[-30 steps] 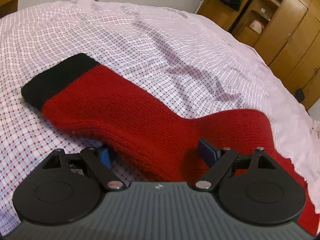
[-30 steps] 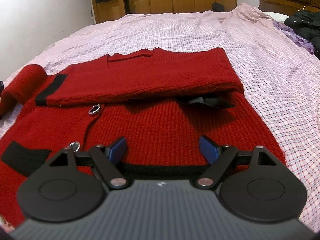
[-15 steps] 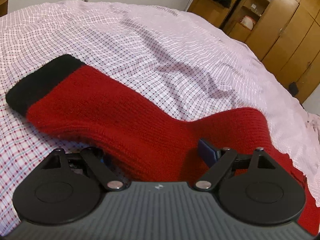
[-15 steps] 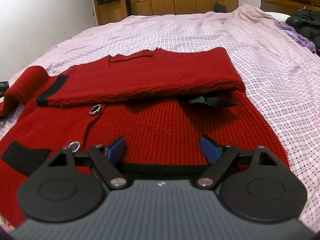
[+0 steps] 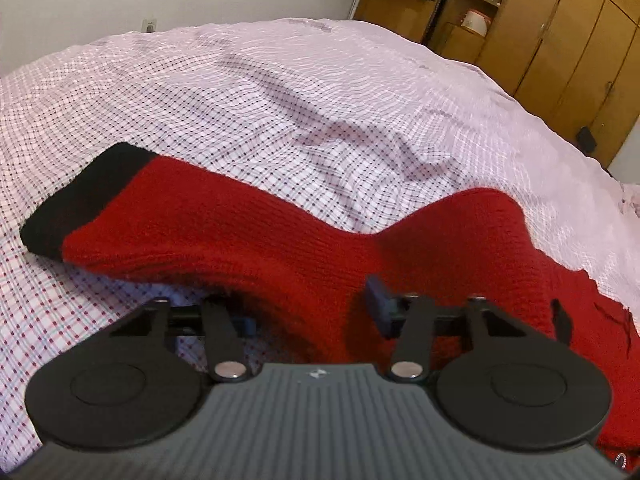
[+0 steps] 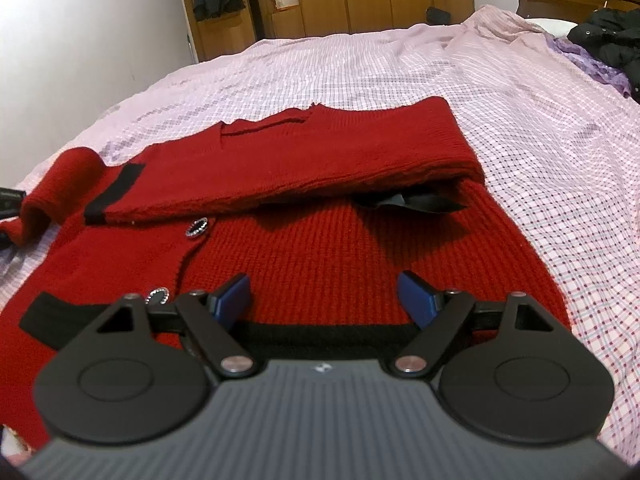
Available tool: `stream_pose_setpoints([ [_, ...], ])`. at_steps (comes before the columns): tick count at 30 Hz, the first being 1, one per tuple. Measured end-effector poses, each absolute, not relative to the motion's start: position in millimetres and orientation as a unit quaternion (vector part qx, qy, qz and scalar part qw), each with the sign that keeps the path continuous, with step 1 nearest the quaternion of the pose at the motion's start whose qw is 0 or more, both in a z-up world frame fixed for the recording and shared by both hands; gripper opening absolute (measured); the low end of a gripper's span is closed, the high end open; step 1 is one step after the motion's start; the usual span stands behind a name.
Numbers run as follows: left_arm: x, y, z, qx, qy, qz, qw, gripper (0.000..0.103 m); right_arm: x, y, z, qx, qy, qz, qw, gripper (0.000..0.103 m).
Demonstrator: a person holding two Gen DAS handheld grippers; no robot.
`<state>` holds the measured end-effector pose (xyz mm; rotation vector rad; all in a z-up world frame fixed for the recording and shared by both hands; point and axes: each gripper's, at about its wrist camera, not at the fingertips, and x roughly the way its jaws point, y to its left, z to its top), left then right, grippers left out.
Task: Fold small clothes
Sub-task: 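Grasp the other red sleeve near its black cuff with the left gripper, then carry the sleeve with the left gripper and lay it over the folded sleeve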
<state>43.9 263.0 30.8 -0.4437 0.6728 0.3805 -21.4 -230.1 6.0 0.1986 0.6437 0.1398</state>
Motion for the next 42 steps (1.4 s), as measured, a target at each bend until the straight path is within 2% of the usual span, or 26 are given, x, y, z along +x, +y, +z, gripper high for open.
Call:
stream_pose_setpoints([
  [2,41.0,262.4,35.1,-0.212,0.32,0.18,0.905,0.032,-23.1,-230.7,7.4,0.1,0.314,0.069,0.941,0.082],
  [4,35.3,260.6,44.0,-0.208,0.306,0.173,0.913,0.025,-23.4,-230.8,9.4,0.101,0.314,0.07,0.941,0.082],
  [7,26.4,257.4,60.5,-0.212,0.278,0.154,0.924,0.021,-23.9,-232.9,13.4,0.108,0.31,0.069,0.942,0.082],
  [16,12.9,236.9,102.0,-0.21,0.223,0.127,0.944,0.019,-30.6,-236.4,17.2,0.121,0.301,0.072,0.943,0.082],
  [31,30.7,159.3,140.7,-0.208,0.206,0.021,0.956,0.017,-37.0,-248.3,20.3,0.139,0.289,0.06,0.945,0.082],
  [42,70.0,73.1,158.7,-0.183,0.202,-0.038,0.961,0.015,-40.0,-259.8,19.8,0.157,0.279,0.05,0.946,0.082],
])
